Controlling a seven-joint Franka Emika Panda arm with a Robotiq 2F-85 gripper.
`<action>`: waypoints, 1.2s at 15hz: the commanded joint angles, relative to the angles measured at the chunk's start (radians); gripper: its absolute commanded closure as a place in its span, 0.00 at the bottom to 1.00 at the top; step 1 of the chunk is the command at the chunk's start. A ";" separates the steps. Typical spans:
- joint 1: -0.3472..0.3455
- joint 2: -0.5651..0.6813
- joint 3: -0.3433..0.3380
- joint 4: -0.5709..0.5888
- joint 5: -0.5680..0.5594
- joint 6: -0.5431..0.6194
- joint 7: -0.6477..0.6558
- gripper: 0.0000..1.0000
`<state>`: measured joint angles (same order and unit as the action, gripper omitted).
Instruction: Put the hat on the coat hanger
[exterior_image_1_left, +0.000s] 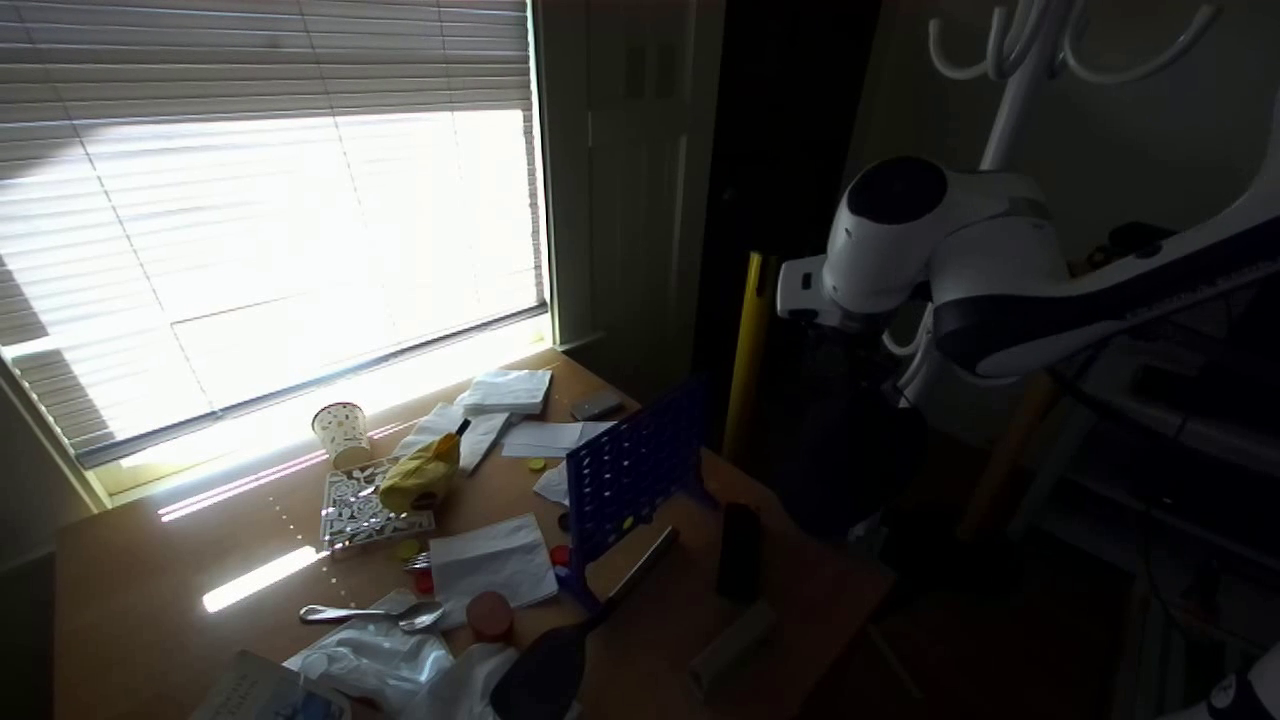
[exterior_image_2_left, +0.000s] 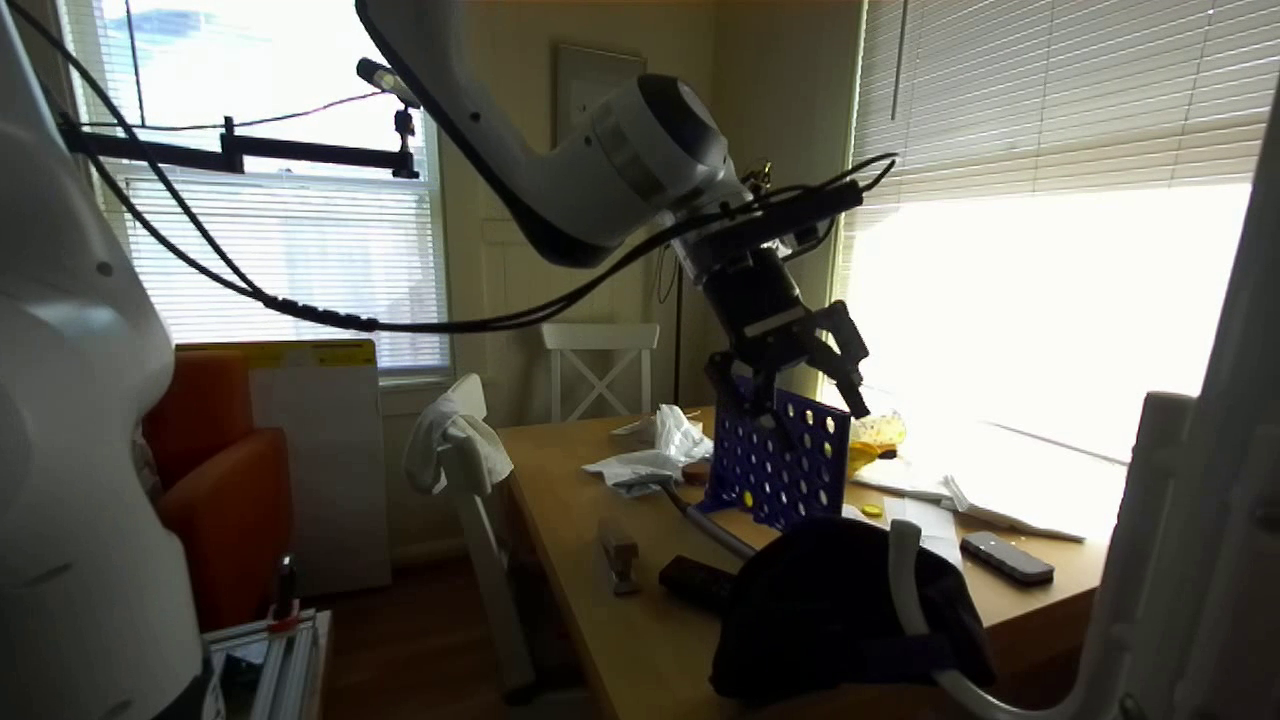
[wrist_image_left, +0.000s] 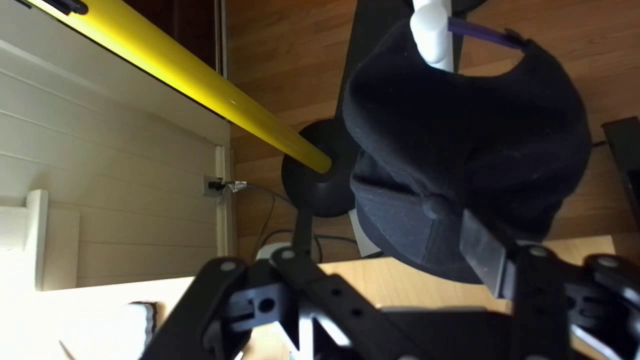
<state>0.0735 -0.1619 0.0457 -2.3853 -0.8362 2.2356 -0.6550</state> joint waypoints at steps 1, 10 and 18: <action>0.040 -0.081 0.004 0.056 0.254 -0.137 -0.055 0.00; 0.073 -0.157 -0.018 0.146 0.709 -0.295 -0.028 0.00; 0.067 -0.140 -0.021 0.138 0.743 -0.264 -0.025 0.00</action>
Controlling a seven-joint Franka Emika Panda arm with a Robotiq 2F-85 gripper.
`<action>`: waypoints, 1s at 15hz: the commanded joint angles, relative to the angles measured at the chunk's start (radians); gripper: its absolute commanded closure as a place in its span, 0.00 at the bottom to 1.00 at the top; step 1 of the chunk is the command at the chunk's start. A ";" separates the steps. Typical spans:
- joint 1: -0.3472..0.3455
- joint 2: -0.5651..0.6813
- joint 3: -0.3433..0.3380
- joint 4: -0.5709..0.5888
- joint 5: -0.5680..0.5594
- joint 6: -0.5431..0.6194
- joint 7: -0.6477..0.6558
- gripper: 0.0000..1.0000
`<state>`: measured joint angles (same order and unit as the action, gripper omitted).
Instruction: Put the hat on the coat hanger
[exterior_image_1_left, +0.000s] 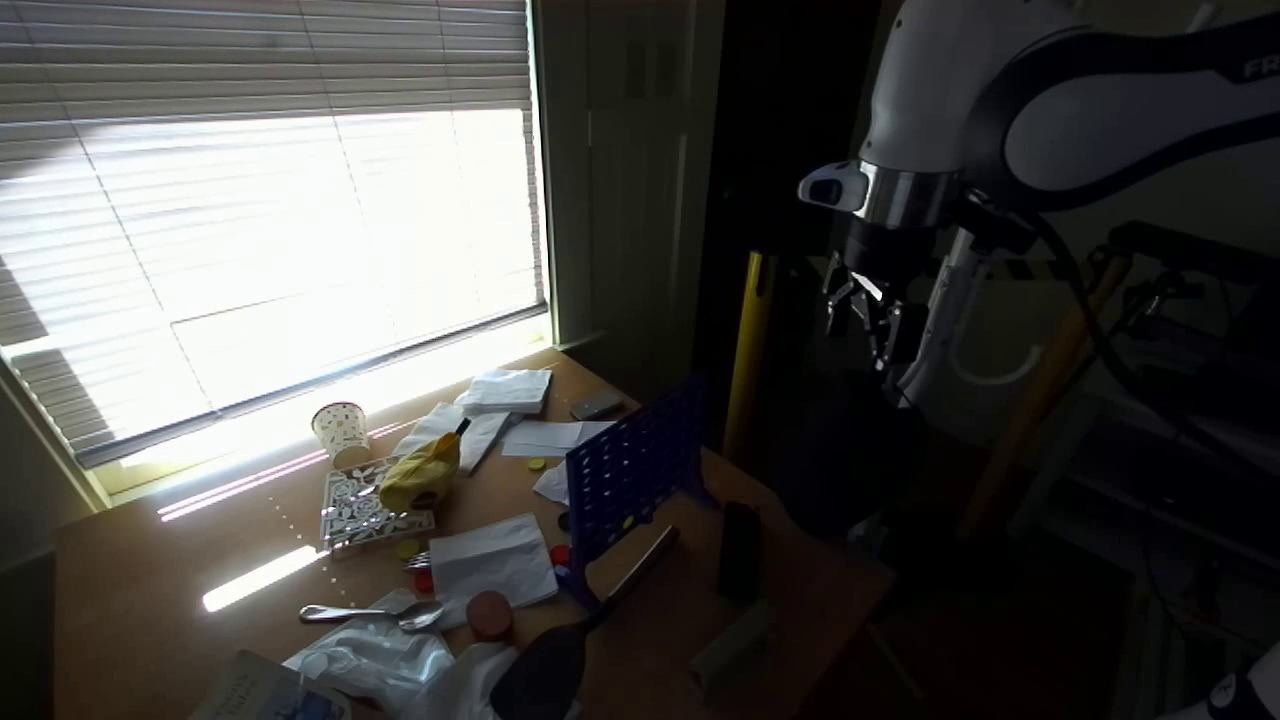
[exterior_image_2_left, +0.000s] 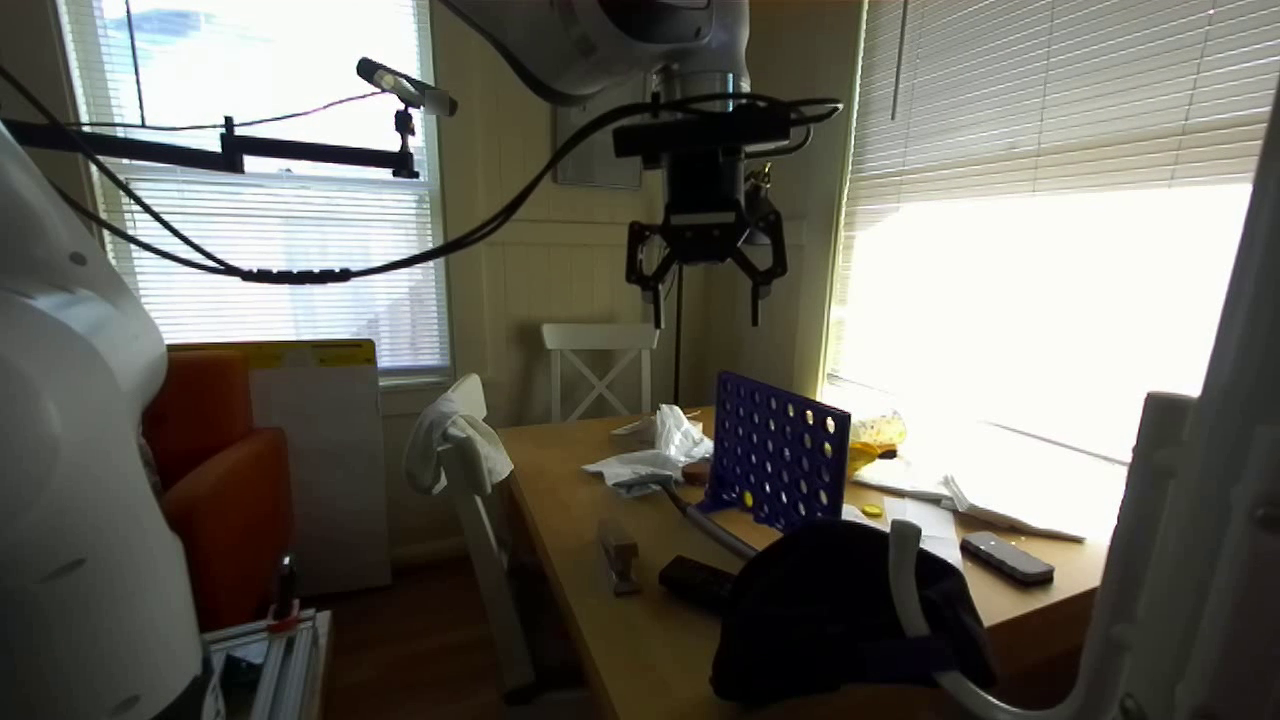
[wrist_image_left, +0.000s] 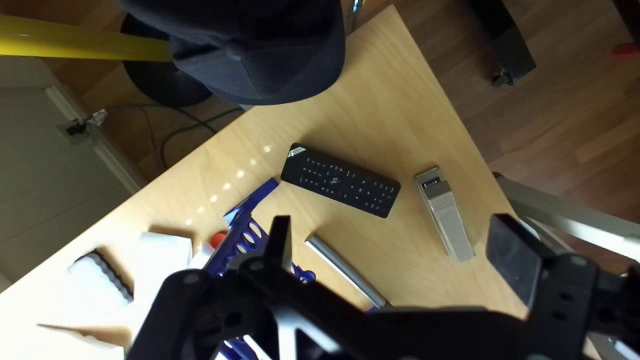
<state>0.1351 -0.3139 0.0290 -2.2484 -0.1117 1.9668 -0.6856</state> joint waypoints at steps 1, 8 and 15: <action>0.006 0.016 -0.004 -0.001 0.020 0.012 0.008 0.00; 0.013 0.070 0.008 -0.074 -0.036 0.166 -0.073 0.00; -0.006 0.190 0.034 -0.137 -0.194 0.314 -0.143 0.55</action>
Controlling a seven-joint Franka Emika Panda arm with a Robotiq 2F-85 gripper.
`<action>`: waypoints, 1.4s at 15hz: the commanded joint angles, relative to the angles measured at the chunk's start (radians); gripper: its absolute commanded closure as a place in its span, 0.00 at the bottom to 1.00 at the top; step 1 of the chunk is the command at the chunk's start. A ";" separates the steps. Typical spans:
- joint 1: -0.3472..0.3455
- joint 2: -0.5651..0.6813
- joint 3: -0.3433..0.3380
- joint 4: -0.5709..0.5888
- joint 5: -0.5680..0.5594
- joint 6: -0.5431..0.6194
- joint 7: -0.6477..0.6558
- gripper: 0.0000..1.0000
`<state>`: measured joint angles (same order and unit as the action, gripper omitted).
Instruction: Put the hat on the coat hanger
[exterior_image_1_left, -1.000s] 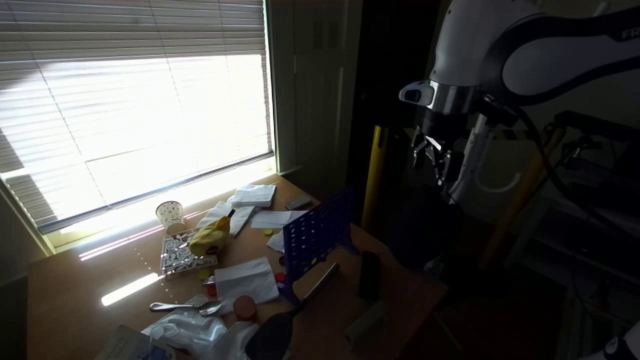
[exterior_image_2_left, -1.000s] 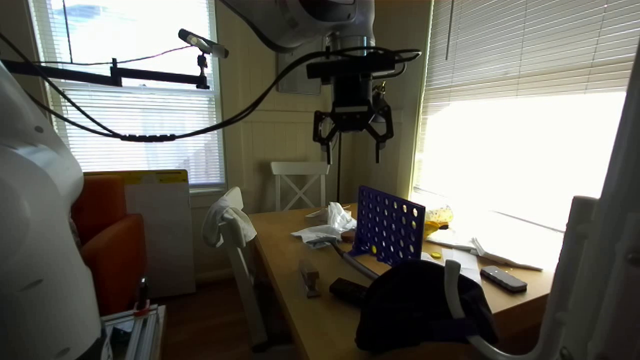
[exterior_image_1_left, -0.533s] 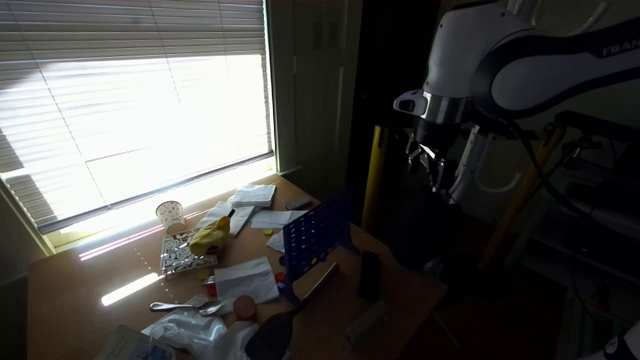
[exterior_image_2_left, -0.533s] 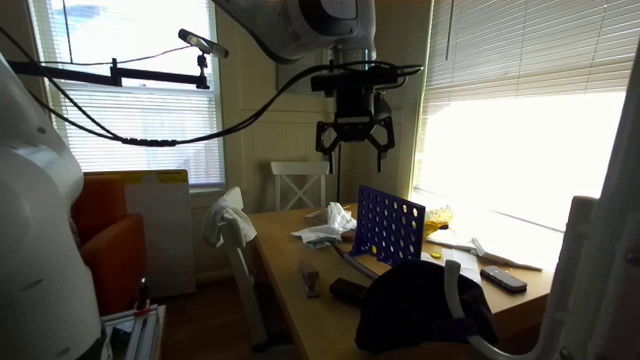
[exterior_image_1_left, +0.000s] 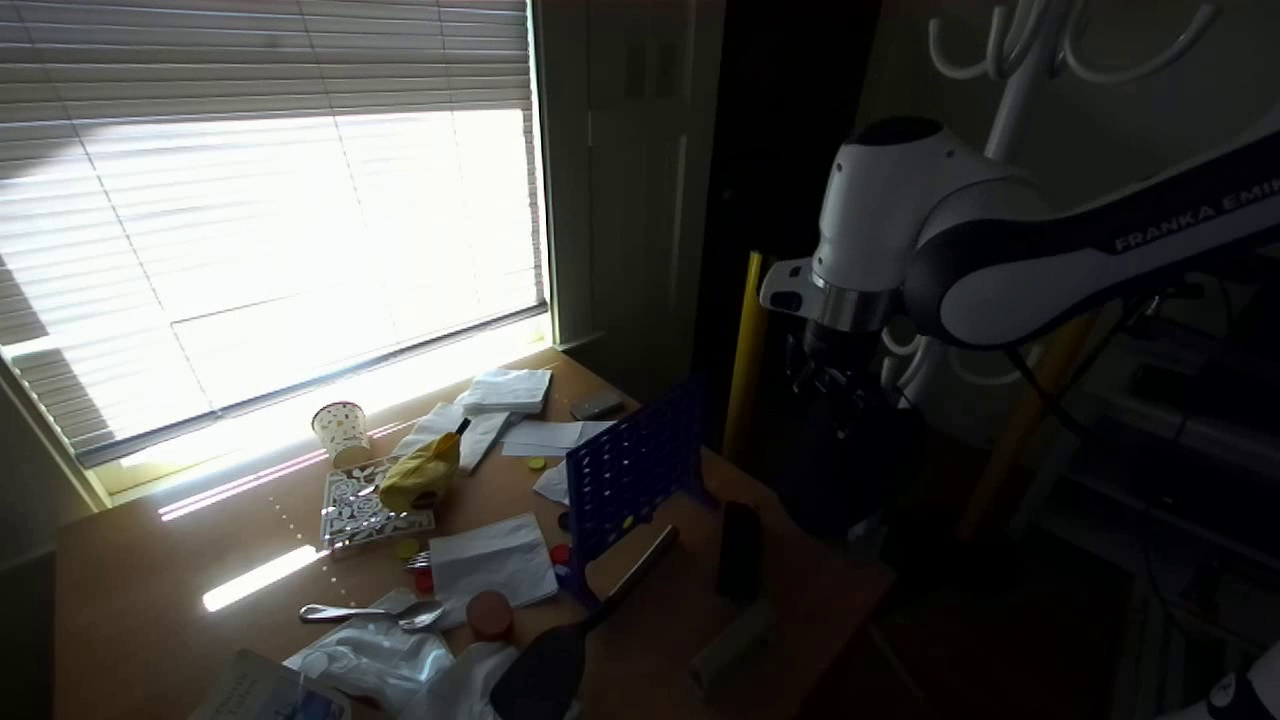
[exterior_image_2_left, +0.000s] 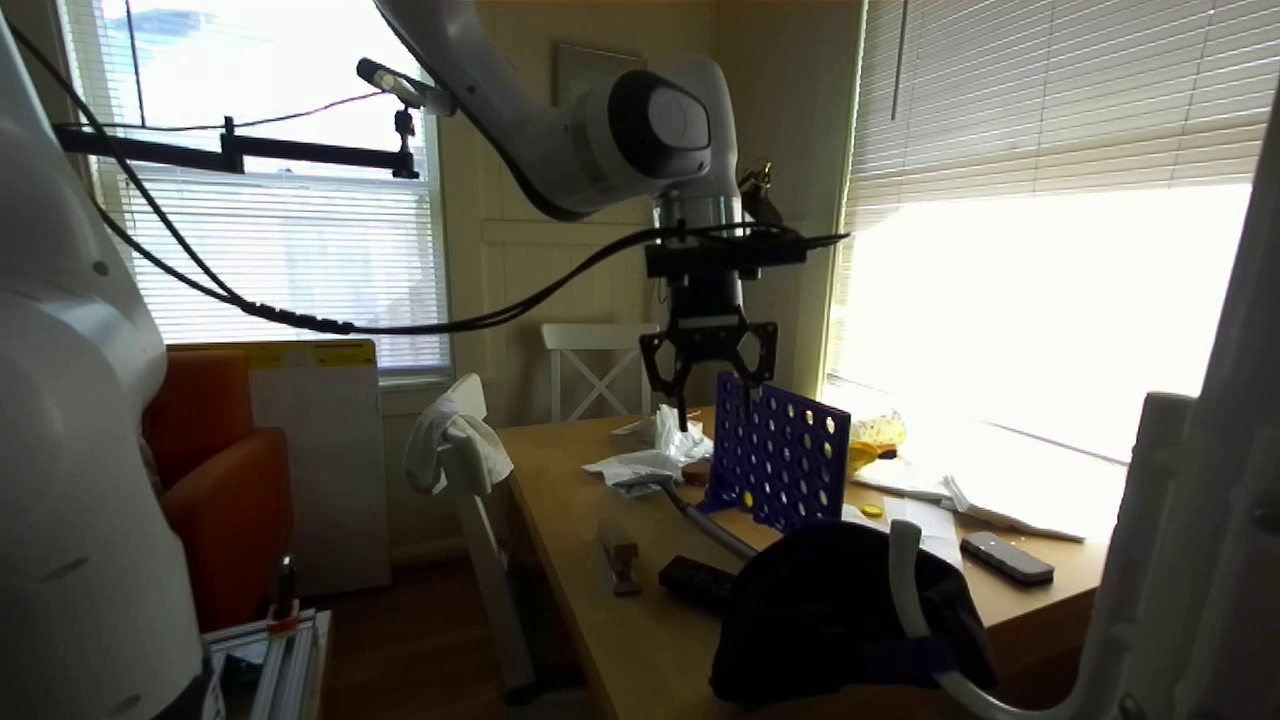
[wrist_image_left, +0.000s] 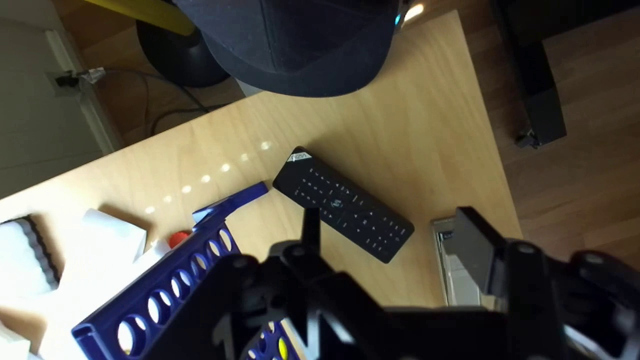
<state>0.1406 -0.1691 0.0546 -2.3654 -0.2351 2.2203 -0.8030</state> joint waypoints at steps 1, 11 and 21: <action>-0.015 0.061 0.009 -0.028 -0.102 0.080 -0.020 0.62; -0.063 0.193 0.000 -0.044 -0.569 0.135 0.170 0.98; -0.068 0.286 -0.003 -0.034 -0.700 0.050 0.224 0.97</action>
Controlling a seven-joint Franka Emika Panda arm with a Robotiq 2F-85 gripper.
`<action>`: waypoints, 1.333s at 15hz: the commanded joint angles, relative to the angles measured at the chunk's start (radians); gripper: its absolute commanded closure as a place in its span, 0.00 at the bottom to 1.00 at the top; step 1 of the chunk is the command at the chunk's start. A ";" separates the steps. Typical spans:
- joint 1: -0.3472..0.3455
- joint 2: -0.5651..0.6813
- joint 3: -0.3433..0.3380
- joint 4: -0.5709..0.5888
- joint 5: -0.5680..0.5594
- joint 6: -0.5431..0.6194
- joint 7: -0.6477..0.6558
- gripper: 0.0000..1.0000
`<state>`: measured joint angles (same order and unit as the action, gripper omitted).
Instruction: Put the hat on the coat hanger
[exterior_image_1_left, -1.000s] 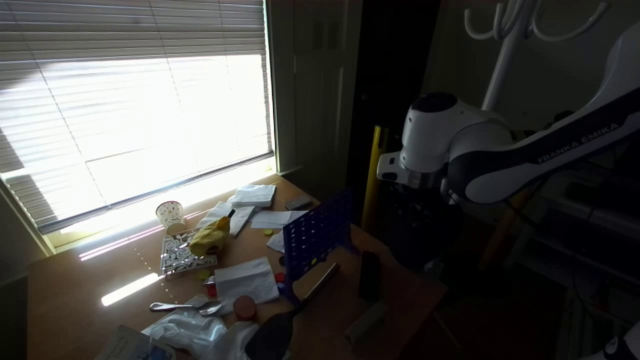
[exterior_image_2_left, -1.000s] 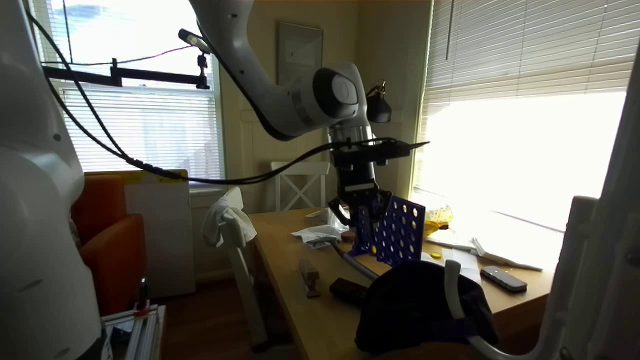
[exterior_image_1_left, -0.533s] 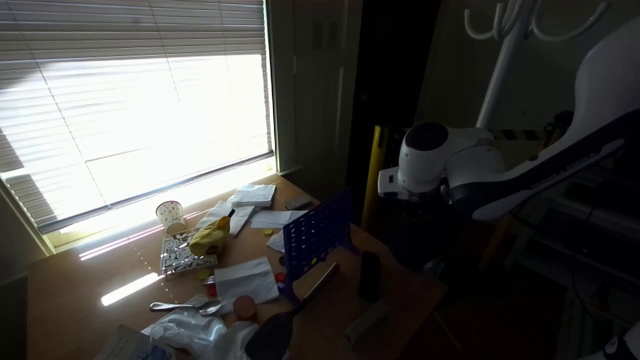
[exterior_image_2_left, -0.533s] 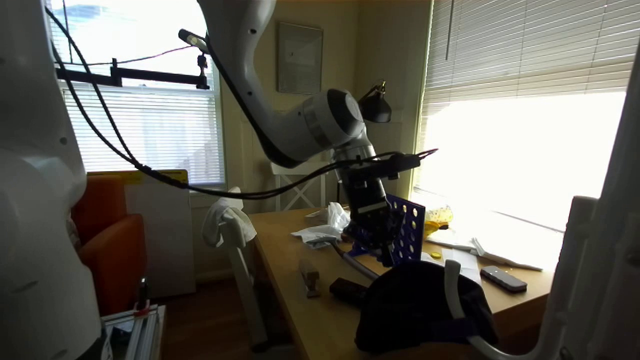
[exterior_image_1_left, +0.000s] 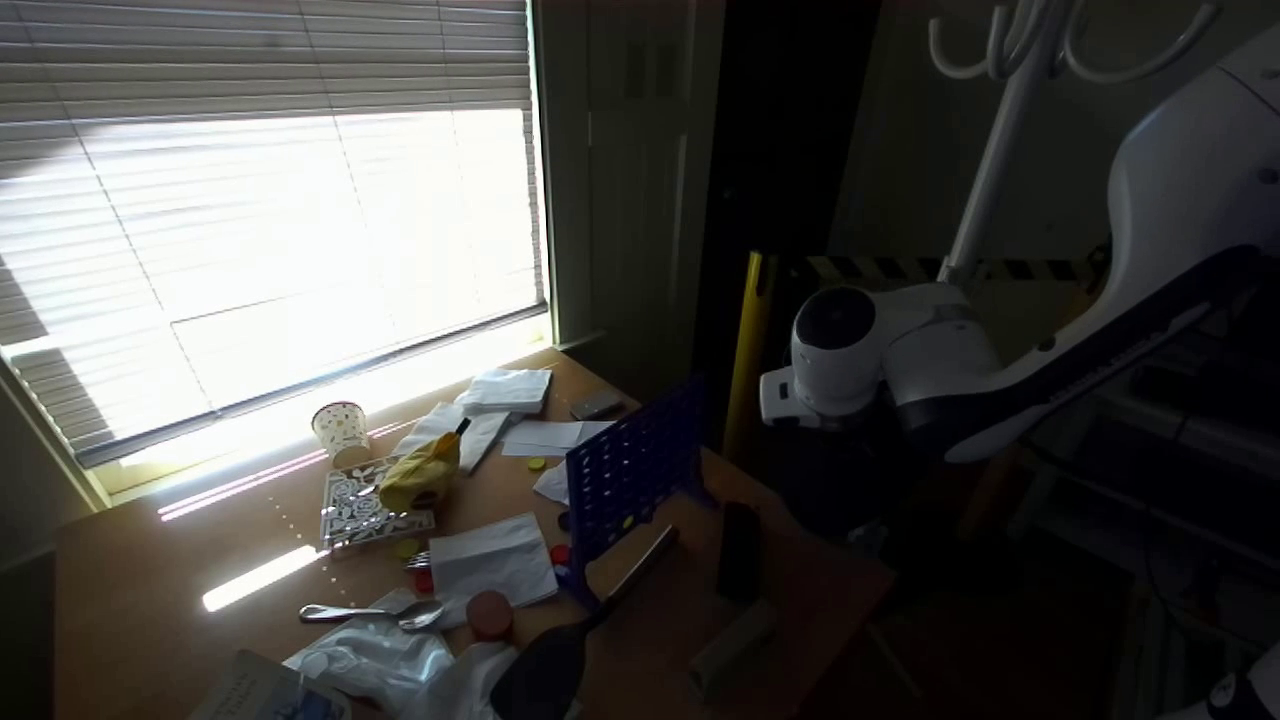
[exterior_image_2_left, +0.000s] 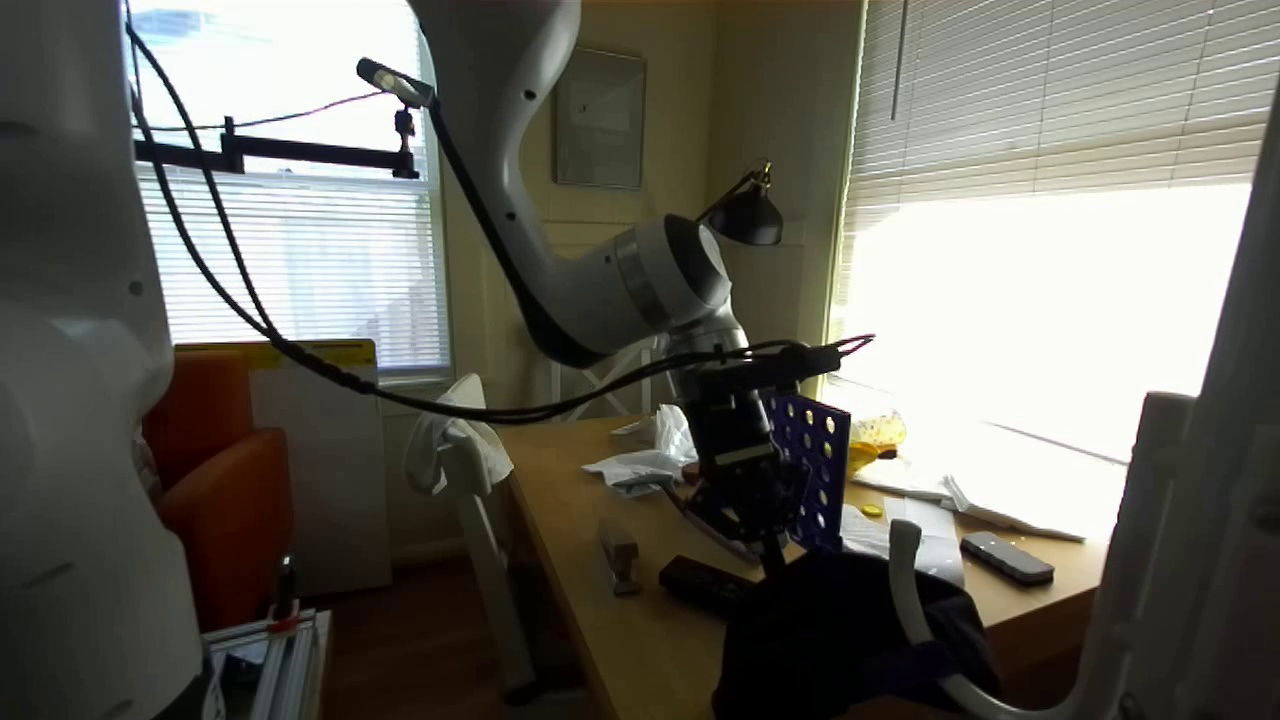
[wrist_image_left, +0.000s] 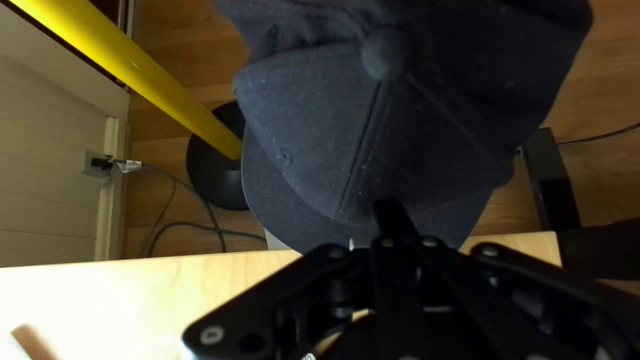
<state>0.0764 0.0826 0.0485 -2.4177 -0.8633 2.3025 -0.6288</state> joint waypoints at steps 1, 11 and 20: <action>-0.003 0.040 0.002 0.021 -0.102 -0.042 0.070 0.97; -0.013 0.070 0.000 0.017 -0.316 -0.076 0.241 0.98; -0.022 -0.012 0.032 0.076 0.056 -0.125 0.111 0.96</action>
<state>0.0666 0.1277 0.0575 -2.3796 -1.0037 2.2336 -0.4133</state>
